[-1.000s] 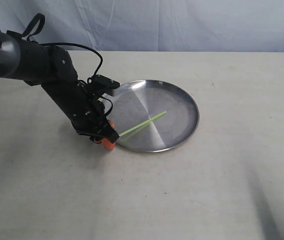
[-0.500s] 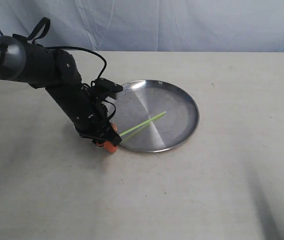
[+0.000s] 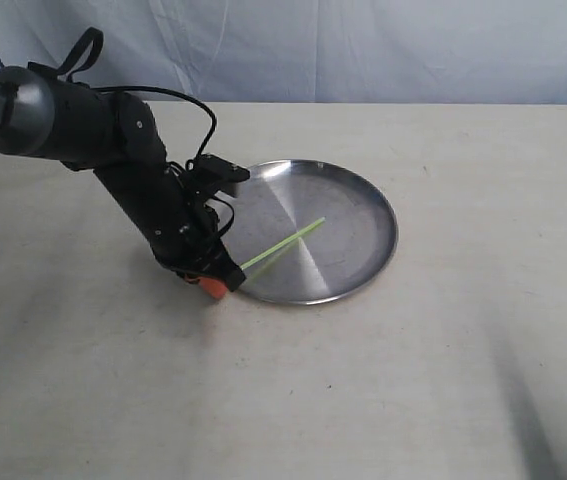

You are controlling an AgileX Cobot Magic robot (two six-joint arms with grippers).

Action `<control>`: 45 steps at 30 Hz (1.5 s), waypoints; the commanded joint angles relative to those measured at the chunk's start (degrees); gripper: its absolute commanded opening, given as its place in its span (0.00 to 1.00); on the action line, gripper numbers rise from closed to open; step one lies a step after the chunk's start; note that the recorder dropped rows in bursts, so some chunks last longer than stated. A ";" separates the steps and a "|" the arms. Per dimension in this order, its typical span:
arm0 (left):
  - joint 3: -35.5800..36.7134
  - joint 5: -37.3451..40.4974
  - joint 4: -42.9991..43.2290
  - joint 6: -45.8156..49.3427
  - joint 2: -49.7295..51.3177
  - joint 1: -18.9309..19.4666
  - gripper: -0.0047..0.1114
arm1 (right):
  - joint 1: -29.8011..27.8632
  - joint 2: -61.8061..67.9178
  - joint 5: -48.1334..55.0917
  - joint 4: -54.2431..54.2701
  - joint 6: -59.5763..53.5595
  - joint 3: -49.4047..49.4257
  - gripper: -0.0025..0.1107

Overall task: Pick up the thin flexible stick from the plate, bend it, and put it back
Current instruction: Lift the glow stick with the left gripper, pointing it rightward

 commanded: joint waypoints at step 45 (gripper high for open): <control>10.83 13.81 -30.18 20.39 -25.78 -1.66 0.04 | 0.22 -0.33 -11.94 -2.43 -0.44 0.25 0.02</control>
